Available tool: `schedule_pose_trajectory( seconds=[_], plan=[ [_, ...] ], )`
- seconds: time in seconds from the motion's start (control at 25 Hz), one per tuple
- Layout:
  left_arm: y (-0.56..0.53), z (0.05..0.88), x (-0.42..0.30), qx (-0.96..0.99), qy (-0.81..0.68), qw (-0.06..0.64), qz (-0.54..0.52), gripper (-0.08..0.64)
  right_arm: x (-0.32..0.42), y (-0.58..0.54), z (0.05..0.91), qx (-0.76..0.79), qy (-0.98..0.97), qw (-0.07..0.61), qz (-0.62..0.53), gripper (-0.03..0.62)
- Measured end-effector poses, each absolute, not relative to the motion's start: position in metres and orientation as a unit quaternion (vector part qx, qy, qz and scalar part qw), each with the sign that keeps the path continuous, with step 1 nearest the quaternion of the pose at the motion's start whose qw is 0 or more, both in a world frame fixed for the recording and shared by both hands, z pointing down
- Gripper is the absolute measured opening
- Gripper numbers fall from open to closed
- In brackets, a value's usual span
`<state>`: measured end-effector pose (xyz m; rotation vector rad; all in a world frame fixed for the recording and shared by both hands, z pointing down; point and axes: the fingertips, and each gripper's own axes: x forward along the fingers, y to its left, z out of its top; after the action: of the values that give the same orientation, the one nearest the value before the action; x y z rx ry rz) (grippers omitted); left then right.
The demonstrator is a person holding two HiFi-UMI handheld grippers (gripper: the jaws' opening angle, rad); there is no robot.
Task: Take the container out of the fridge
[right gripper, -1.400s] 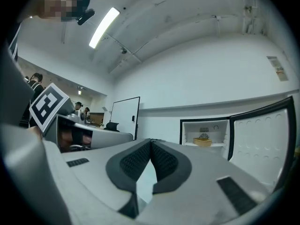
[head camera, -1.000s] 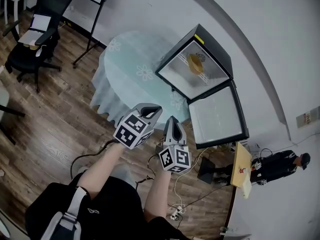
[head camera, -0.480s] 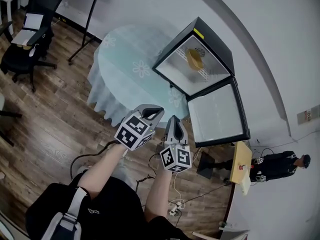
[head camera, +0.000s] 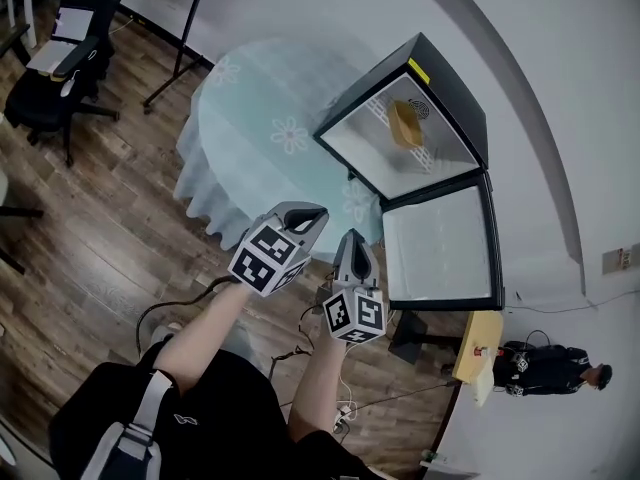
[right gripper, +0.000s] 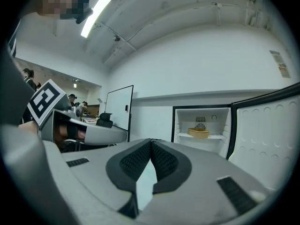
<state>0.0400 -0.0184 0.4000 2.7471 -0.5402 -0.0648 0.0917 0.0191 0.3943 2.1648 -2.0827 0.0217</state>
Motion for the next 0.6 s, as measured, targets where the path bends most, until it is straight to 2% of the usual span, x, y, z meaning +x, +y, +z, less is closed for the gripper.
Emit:
schedule_pose_trajectory(
  seconds=[0.32,0.6],
  plan=[
    [-0.065,0.419,0.105,0.959,-0.208,0.194,-0.017,0.0,0.156,-0.028,0.404,0.711,-0.697,0.094,0.015,0.006],
    [-0.106,0.396,0.191,0.954,-0.212,0.197,-0.082,0.0,0.271,-0.043,0.395,0.738,-0.668,0.09,0.02,0.006]
  ],
)
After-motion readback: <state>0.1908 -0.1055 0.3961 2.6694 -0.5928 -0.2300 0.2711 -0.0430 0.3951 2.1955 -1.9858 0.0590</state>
